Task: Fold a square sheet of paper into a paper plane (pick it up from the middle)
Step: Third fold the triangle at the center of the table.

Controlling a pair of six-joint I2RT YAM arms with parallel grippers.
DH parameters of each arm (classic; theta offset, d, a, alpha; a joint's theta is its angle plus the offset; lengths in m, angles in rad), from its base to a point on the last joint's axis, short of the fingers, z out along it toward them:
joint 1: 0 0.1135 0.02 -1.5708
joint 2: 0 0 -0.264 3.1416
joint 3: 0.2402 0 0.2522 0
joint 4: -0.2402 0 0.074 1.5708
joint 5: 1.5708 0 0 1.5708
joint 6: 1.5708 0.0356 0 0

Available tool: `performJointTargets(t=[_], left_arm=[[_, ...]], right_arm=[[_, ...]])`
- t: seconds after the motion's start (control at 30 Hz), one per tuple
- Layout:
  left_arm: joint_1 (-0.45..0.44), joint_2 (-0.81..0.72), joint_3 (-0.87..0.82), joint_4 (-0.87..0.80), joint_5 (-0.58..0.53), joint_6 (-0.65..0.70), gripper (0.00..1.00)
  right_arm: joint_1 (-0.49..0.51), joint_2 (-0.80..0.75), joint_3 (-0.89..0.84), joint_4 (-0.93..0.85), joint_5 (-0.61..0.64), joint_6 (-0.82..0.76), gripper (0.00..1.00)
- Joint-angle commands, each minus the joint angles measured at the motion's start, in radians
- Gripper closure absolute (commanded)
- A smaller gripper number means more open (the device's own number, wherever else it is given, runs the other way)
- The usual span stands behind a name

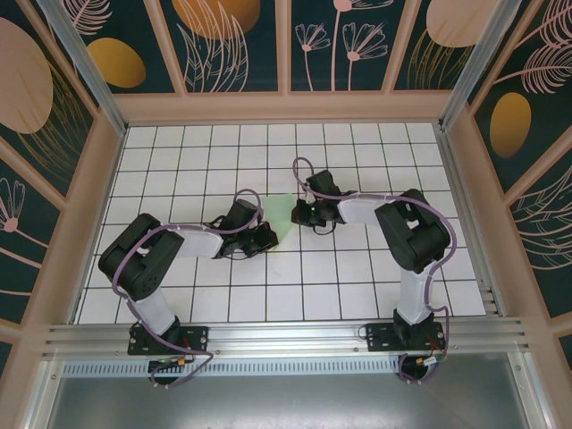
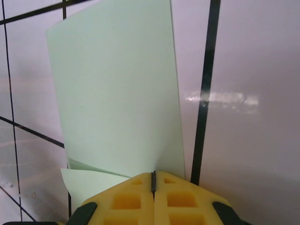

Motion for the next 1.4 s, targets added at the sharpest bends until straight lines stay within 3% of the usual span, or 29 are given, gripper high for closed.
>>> performJointTargets(t=[0.0,0.2,0.4,0.6,1.0,1.23,1.37], left_arm=[[0.003,0.025,-0.034,-0.163,-0.082,0.025,1.00],[0.003,0.028,-0.030,-0.157,-0.087,0.023,1.00],[0.003,0.031,-0.029,-0.149,-0.088,0.022,1.00],[0.002,0.029,-0.033,-0.149,-0.090,0.021,1.00],[0.003,0.021,-0.053,-0.156,-0.092,0.019,1.00],[0.003,0.019,-0.064,-0.150,-0.092,0.017,1.00],[0.003,0.022,-0.061,-0.146,-0.089,0.017,1.00]], right_arm=[[-0.022,-0.027,0.043,-0.045,0.068,-0.050,1.00],[0.030,-0.140,-0.023,-0.008,0.061,-0.021,1.00],[0.113,-0.118,-0.108,0.068,-0.010,0.058,1.00],[0.126,-0.075,-0.119,0.114,-0.083,0.061,1.00],[0.028,0.035,-0.033,-0.026,0.089,0.020,1.00],[-0.068,0.060,0.031,-0.045,0.146,0.019,1.00],[-0.070,0.026,0.063,-0.038,0.132,0.024,1.00]])
